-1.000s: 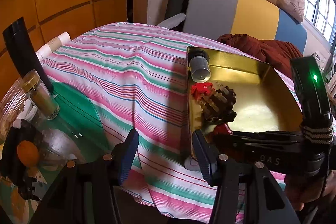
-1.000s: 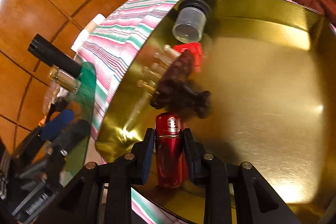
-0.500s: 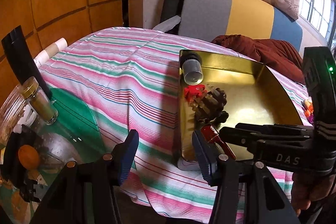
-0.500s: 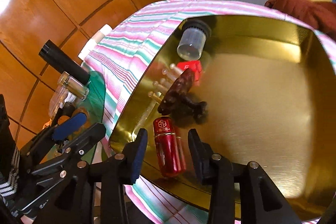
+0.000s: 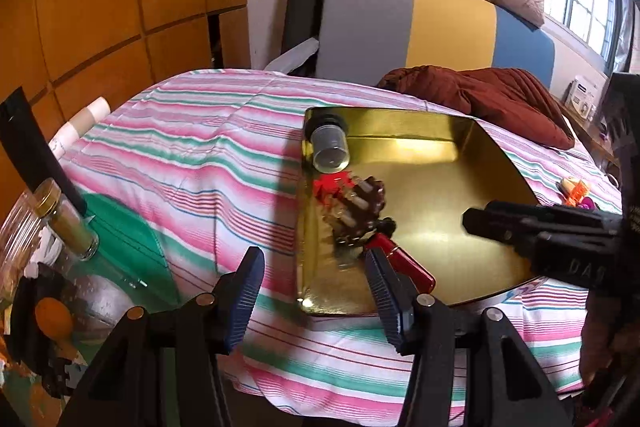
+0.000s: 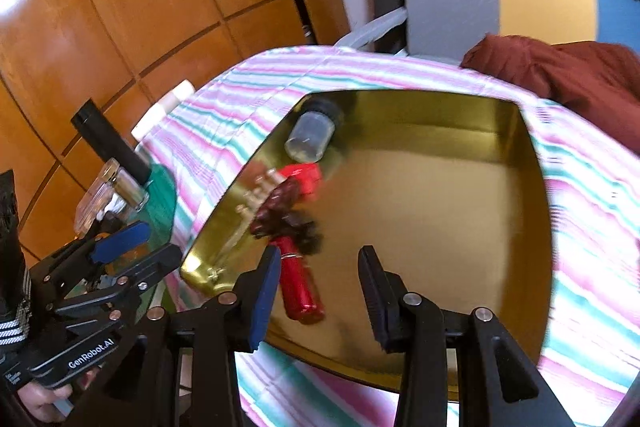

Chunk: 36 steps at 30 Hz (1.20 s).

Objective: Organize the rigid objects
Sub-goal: 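Move both grippers back toward the pile of toys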

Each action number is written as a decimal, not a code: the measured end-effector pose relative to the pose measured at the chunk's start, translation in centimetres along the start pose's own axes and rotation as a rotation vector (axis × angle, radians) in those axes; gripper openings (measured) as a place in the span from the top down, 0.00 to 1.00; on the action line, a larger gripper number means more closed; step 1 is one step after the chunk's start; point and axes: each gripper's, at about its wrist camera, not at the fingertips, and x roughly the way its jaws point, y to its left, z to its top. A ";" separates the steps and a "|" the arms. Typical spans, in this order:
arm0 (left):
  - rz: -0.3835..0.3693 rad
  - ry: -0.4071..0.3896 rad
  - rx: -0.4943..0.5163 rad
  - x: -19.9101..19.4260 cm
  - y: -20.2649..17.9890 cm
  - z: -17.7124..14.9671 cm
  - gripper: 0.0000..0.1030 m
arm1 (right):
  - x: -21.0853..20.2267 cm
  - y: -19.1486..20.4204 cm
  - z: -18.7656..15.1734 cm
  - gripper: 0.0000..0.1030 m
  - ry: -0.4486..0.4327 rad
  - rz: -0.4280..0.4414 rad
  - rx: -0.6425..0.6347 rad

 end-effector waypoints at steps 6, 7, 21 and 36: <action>-0.022 -0.009 0.036 -0.2 -1.7 0.6 0.48 | -2.5 -3.5 0.4 0.60 -0.046 -0.065 0.045; -0.025 -0.011 0.043 -0.2 -2.0 0.7 0.48 | -3.0 -4.4 0.4 0.60 -0.054 -0.085 0.057; -0.144 -0.032 0.150 -0.3 -8.1 2.6 0.48 | -10.5 -19.1 -1.6 0.53 -0.086 -0.392 0.243; -0.314 -0.015 0.286 -0.6 -17.7 4.0 0.48 | -21.7 -37.9 -9.9 0.49 -0.337 -0.709 0.924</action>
